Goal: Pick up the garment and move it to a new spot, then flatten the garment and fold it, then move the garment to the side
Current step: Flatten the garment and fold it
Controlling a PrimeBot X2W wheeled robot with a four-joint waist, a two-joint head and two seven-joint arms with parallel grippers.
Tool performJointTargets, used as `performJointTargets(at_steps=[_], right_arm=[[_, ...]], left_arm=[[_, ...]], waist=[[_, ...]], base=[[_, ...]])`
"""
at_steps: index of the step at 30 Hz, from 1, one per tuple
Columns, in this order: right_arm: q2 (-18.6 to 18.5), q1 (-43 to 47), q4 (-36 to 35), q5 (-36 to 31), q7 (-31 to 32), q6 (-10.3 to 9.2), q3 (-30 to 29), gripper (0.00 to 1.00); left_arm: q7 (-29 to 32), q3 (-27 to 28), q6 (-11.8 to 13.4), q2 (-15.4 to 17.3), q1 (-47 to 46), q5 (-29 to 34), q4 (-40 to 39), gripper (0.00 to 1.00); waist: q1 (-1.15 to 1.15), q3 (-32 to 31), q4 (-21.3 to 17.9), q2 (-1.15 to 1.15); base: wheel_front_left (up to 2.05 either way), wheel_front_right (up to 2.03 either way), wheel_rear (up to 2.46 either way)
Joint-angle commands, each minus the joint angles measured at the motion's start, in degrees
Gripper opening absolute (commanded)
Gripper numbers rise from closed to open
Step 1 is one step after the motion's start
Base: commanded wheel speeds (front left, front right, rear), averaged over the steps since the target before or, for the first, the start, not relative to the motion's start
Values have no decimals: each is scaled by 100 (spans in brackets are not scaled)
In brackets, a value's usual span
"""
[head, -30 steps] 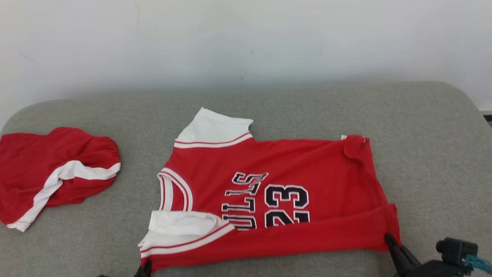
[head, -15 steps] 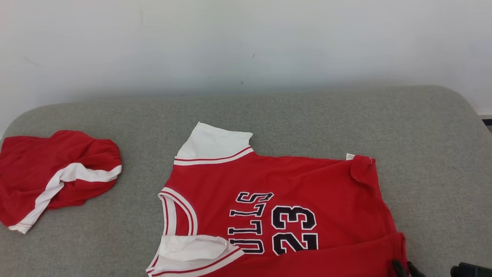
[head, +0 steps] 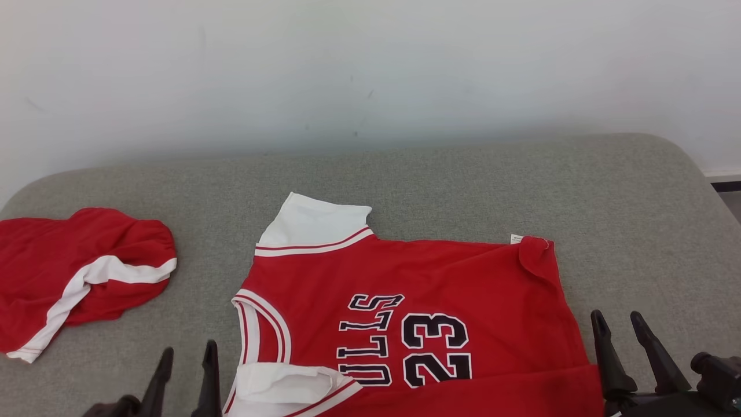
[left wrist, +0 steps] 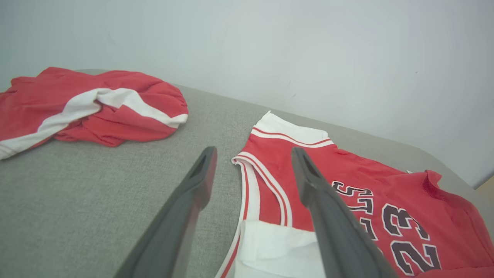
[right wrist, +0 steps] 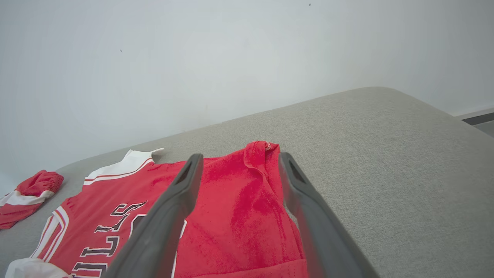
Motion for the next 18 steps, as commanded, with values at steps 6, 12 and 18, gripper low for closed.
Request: performJointTargets(at_steps=[6, 12, 18], right_arm=[[153, -139, -52, -513, -569, 2, 121, 100], [237, -21, -11, -780, -745, 2, 127, 100], [299, 106, -15, -950, -862, 2, 106, 100]], left_arm=[[-6, 375, -48, -12, -217, 791, -274, 100], [-7, 551, -132, -91, -197, 1123, -333, 100], [-7, 700, -392, -37, -43, 1324, -368, 100]], waist=[[0, -20, -47, 0], [0, -30, -64, 0], [0, -26, -83, 0]], base=[[0, 0, 0], [0, 0, 0], [0, 0, 0]])
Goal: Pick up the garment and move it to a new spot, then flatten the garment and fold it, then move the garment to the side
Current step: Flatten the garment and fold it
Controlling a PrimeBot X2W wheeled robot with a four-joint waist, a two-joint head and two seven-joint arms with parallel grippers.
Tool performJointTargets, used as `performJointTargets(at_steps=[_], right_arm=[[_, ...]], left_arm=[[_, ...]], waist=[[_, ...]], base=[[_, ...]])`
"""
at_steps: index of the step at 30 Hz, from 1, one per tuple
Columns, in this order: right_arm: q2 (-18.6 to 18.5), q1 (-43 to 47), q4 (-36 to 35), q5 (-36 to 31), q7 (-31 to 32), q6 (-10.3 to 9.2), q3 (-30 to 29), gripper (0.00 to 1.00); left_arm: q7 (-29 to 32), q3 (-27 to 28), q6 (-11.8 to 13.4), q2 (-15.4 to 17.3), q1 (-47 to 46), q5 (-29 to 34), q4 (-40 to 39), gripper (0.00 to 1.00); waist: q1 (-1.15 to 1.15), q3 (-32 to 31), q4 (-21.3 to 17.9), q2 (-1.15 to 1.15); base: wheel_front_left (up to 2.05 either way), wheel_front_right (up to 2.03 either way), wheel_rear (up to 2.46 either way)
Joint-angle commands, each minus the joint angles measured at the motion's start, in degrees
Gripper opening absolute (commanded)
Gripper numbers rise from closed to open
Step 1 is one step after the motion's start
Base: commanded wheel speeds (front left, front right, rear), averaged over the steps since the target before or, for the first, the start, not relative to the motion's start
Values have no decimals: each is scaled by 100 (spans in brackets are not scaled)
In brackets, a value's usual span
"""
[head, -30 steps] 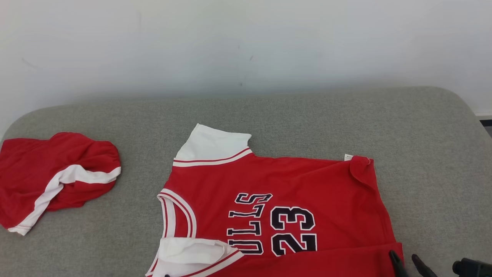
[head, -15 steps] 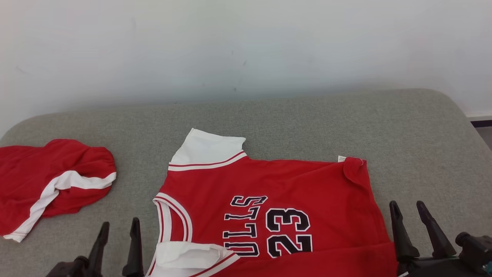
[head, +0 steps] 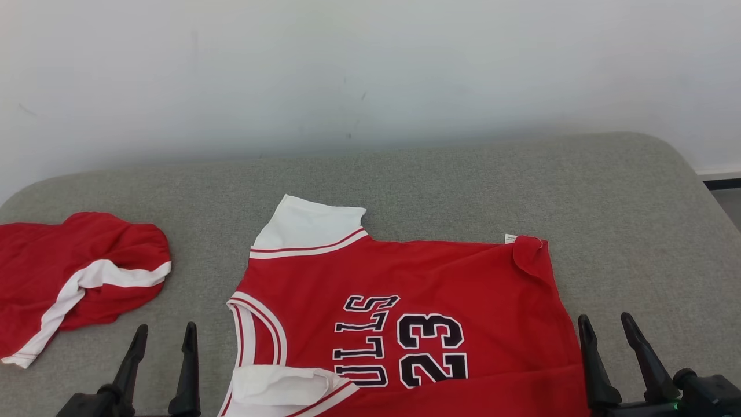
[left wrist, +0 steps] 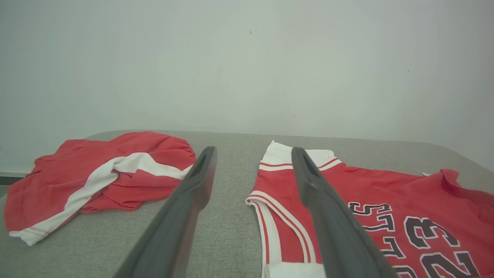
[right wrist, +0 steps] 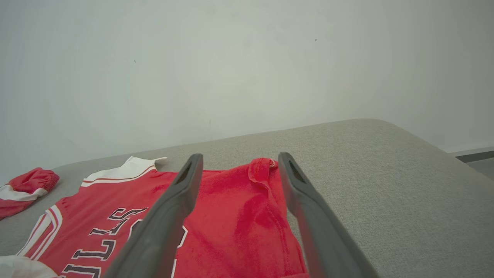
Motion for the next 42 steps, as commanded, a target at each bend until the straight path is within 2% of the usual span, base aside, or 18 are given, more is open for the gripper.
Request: performJointTargets(at_steps=[1, 9, 18, 23, 27, 34, 35, 37, 38, 39, 42], right_arm=[[14, 64, 23, -56, -45, 2, -22, 100], [13, 183, 171, -131, -84, 2, -73, 100], [-20, 130, 353, -183, -93, 2, -53, 100], [-101, -89, 430, -193, 38, 2, -63, 100], [-219, -496, 557, -189, 271, 2, -97, 100], [-384, -1707, 1057, -257, 1028, 2, -51, 100], [-384, -1707, 1057, -257, 1028, 2, -51, 100], [-428, -2092, 1280, -286, 1244, 2, 0, 100], [-447, -2512, 1489, -295, 1413, 2, 105, 100], [-462, -2698, 1608, -325, 1494, 2, 157, 100], [-430, -3245, 1959, -322, 1697, 2, 380, 100]], left_arm=[[-3, 49, -45, 42, 59, 52, 7, 100], [-3, 260, -302, -38, 171, 126, 130, 100], [-3, 388, -407, -216, 185, 210, 304, 100], [-3, 383, -488, -193, -117, 236, 442, 100], [10, 219, -543, -36, -616, 279, 589, 100], [419, -343, -598, 493, -2334, 38, 1045, 100], [419, -343, -598, 493, -2334, 38, 1045, 100], [610, -655, -598, 649, -2874, -145, 1172, 100], [749, -943, -599, 890, -3456, -373, 1328, 100], [828, -1119, -600, 991, -3706, -446, 1437, 100], [982, -1615, -601, 1184, -4422, -696, 1800, 100]], waist=[[0, -2, 6, 0], [0, -33, 60, 0], [0, -29, 66, 0], [0, 44, 50, 0], [0, 185, 9, 0], [0, 828, -154, 0], [0, 828, -154, 0], [0, 1064, -215, 0], [0, 1319, -288, 0], [0, 1439, -321, 0], [0, 1746, -403, 0]], base=[[0, 0, 0], [0, 0, 0], [0, 0, 0], [0, 0, 0], [0, 0, 0], [0, 0, 0], [0, 0, 0], [0, 0, 0], [0, 0, 0], [0, 0, 0], [0, 0, 0]])
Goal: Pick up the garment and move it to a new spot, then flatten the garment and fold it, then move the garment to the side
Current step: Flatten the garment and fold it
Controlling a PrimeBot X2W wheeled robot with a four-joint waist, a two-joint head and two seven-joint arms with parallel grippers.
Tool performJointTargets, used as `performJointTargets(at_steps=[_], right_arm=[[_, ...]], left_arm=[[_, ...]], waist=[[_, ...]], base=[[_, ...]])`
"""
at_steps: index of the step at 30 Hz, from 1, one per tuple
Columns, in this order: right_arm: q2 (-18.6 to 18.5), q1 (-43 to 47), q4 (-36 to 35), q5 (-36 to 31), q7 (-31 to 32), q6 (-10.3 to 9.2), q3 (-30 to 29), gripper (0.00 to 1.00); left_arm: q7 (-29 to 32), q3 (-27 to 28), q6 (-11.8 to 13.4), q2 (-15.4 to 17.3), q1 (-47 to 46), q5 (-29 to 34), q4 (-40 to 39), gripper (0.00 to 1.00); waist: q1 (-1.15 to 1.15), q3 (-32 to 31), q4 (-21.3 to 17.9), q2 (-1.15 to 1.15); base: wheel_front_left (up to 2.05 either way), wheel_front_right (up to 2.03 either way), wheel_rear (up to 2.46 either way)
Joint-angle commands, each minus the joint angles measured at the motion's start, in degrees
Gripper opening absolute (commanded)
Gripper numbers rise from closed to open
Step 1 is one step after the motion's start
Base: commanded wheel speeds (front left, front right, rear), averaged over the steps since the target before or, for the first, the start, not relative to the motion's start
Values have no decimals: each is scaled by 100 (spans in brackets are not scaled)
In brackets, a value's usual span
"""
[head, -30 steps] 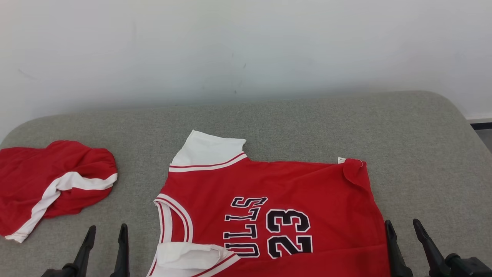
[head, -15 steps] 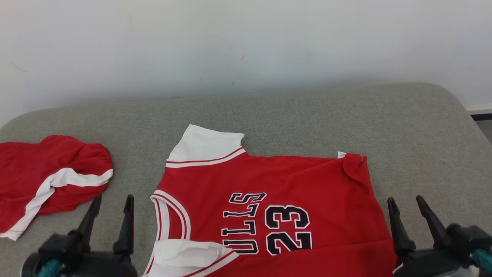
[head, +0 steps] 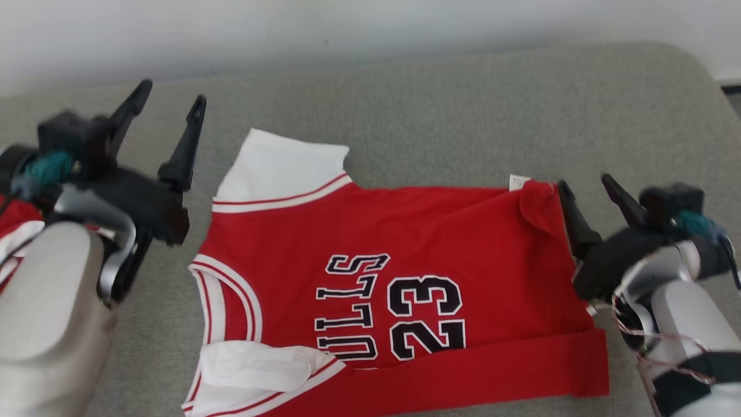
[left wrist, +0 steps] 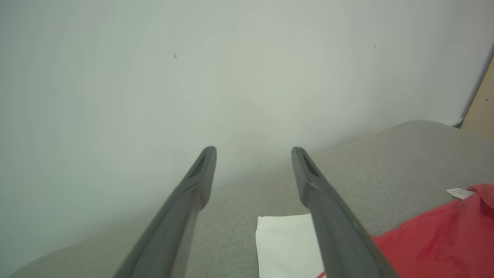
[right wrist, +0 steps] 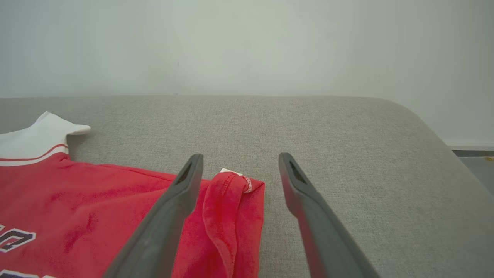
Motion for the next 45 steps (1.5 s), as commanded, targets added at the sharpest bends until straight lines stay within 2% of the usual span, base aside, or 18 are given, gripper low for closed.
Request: performJointTargets(at_steps=[1, 8, 13, 23, 29, 30, 31, 32, 33, 34, 35, 36, 37, 45], right_arm=[[17, -234, 151, -16, 85, 2, 105, 100], [231, -1140, 926, 33, 307, 2, 518, 100], [332, -1425, 1235, 151, 265, 2, 765, 100], [532, -1850, 1579, 362, 191, 2, 1136, 100], [591, -2098, 1788, 455, 131, 2, 1259, 100], [595, -2130, 1826, 481, 133, 2, 1269, 95], [596, -2156, 1853, 504, 126, 2, 1283, 81], [603, -2183, 1856, 530, 64, 2, 1298, 47], [605, -2208, 1866, 570, 33, 2, 1310, 29], [603, -2223, 1886, 606, 14, 2, 1328, 9], [603, -2223, 1886, 606, 14, 2, 1328, 9], [608, -2231, 1883, 656, -33, 2, 1351, 0], [602, -2243, 1876, 700, -81, 2, 1358, 0], [433, -2328, 1961, 911, -602, 2, 1334, 0]], left_arm=[[79, -213, 11, 69, -279, -140, 194, 100], [273, -1386, 10, 282, -1416, -753, 1334, 100], [327, -1952, 9, 273, -1846, -1190, 2019, 100], [368, -2674, 9, 387, -2338, -1852, 2923, 100], [386, -2891, 9, 325, -2546, -2139, 3329, 100], [384, -2916, 10, 310, -2569, -2189, 3395, 100], [394, -2926, 10, 289, -2577, -2247, 3471, 100], [431, -2955, 9, 253, -2578, -2283, 3527, 100], [469, -3003, 9, 229, -2584, -2323, 3584, 83], [466, -3056, 9, 214, -2594, -2350, 3616, 46], [466, -3056, 9, 214, -2594, -2350, 3616, 46], [418, -3085, 9, 194, -2590, -2400, 3631, 3], [402, -3116, 9, 175, -2581, -2449, 3641, 0], [-116, -3242, 12, 181, -2758, -2773, 3577, 0]], waist=[[-2, 616, -246, -1], [-2, 1008, -425, -1], [-2, 1112, -535, -1], [-2, 1360, -787, -1], [-2, 1512, -868, -1], [-2, 1533, -878, -1], [-2, 1552, -887, -1], [-2, 1567, -891, -1], [-2, 1577, -892, -1], [-2, 1583, -894, -1], [-2, 1583, -894, -1], [-2, 1584, -892, -1], [-2, 1581, -883, -1], [-2, 1398, -659, -1]], base=[[0, 0, 0], [0, 0, 0], [0, 0, 0], [0, 0, 0], [0, 0, 0], [0, 0, 0], [0, 0, 0], [0, 0, 0], [0, 0, 0], [0, 0, 0], [0, 0, 0], [0, 0, 0], [0, 0, 0], [0, 0, 0]])
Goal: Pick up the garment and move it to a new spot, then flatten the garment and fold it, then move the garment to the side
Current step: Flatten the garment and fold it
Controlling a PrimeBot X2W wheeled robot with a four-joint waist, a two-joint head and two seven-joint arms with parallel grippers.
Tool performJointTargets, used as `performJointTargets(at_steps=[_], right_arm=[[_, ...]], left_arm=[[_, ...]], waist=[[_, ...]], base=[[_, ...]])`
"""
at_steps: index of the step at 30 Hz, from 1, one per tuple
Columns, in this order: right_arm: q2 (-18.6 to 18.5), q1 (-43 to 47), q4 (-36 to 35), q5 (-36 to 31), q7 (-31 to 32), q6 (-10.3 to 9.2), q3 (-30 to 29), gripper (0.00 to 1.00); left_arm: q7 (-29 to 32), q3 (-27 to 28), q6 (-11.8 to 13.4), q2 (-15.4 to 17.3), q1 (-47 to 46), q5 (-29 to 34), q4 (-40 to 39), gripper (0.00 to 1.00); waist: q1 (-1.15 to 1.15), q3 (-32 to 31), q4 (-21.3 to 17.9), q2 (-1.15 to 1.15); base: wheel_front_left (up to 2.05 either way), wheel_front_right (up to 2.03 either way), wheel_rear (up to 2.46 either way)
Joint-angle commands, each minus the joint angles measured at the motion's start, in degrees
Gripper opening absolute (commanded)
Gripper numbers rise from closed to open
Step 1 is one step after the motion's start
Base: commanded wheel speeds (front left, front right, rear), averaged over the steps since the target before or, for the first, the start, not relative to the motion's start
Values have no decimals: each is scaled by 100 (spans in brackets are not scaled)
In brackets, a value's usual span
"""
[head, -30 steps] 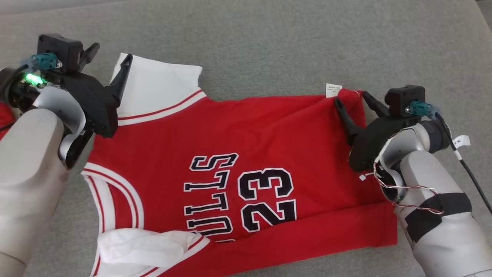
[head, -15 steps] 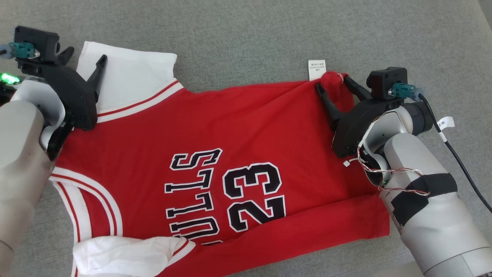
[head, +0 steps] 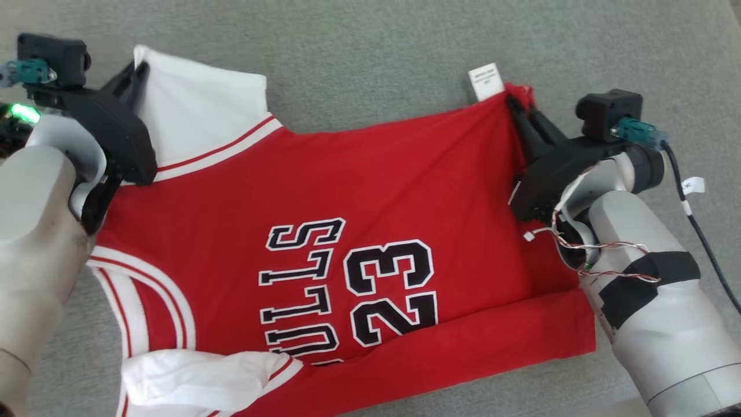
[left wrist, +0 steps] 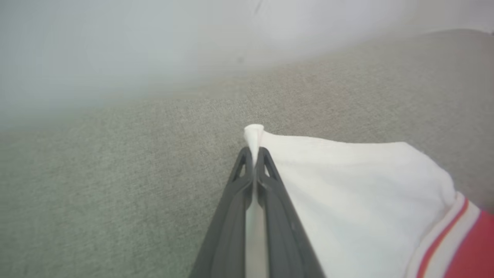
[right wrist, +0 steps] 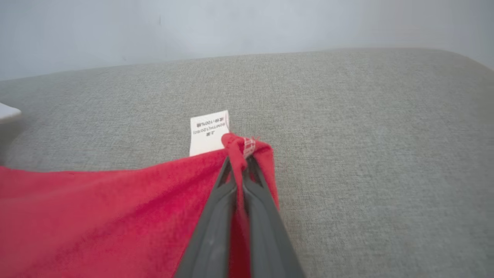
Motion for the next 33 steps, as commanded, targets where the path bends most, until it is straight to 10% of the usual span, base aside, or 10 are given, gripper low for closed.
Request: performJointTargets(at_steps=[1, 15, 33], right_arm=[[-72, -35, 45, 39, -73, 2, -27, 0], [-420, 708, 217, 239, -935, 2, 131, 0], [-519, 2890, -1405, 176, -1239, 2, -701, 0]], left_arm=[[-111, -2, 16, -4, -82, -78, -50, 0], [-847, 116, 40, 352, 1090, -490, -1603, 0], [-847, 2141, 1100, 181, 4989, 601, -4908, 0]], waist=[[0, -117, 110, -1], [0, -803, 552, -1], [0, -1349, 782, -1]], base=[[0, 0, 0], [0, 0, 0], [0, 0, 0]])
